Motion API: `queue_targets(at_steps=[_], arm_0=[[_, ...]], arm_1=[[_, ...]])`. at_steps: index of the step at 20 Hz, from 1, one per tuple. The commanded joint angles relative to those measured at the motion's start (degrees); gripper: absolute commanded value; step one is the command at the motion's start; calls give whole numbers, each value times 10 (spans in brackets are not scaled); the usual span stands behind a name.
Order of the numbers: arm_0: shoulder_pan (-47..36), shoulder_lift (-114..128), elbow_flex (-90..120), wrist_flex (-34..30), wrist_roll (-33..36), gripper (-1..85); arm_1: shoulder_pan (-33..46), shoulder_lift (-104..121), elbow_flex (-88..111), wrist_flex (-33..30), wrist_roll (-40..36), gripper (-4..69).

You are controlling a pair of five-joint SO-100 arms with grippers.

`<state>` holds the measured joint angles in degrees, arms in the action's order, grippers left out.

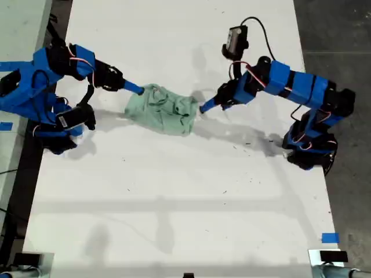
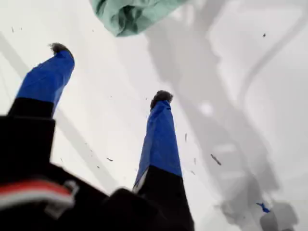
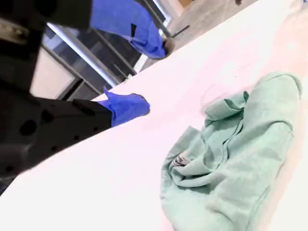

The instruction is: Fold tshirt

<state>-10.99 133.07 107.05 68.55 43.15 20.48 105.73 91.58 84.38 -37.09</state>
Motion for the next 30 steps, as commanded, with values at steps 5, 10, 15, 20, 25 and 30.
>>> queue_targets(at_steps=[5, 10, 15, 20, 25, 30], arm_0=[[105, 314, 438, -163, -178, 45], [112, 352, 548, -172, -222, 27], [76, 546, 657, -5, -274, 6], [110, 577, 658, 120, -297, 50], [144, 577, 658, 120, -297, 50], [148, 577, 658, 120, -297, 50]], arm_1=[[-149, 301, 325, -76, 236, 202], [-238, 530, 603, -166, 388, 150], [-269, 812, 809, -143, 461, 137], [-234, 843, 809, -149, 392, 119], [-242, 867, 808, -146, 33, 111], [-243, 867, 808, -146, 33, 110]])
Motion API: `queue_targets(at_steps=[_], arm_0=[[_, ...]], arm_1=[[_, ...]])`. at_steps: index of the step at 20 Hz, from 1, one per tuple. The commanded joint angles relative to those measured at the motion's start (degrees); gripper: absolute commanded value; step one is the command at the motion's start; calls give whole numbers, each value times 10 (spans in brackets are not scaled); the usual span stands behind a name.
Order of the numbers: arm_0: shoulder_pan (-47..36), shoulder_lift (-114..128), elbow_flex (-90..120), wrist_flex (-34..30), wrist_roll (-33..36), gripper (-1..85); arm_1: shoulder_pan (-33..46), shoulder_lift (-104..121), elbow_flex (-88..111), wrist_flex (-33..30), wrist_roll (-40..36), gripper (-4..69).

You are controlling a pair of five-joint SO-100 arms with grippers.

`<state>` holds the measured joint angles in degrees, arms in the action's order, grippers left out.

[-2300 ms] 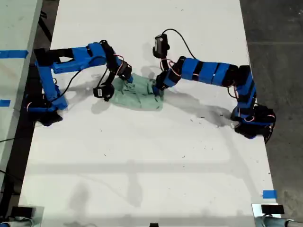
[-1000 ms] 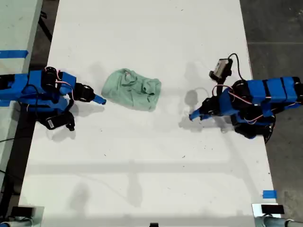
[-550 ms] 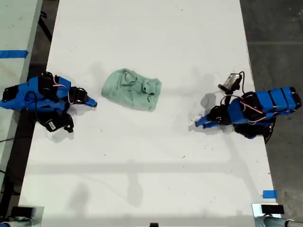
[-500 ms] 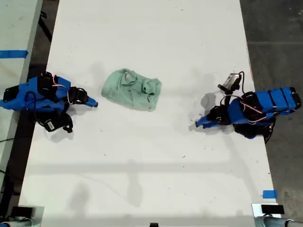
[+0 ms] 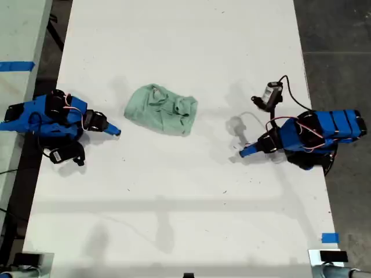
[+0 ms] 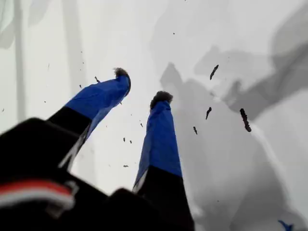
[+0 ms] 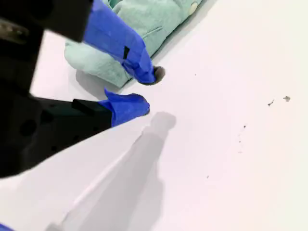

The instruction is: Fold tshirt

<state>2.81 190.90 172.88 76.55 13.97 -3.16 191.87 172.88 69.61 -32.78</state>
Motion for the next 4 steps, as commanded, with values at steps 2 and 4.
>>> queue_targets(at_steps=[2, 4], arm_0=[[10, -1, 0, 40, -5, 51], [10, -1, 0, 40, -5, 51]], arm_1=[[-6, 5, -5, 2, -10, 110], [-6, 5, -5, 2, -10, 109]])
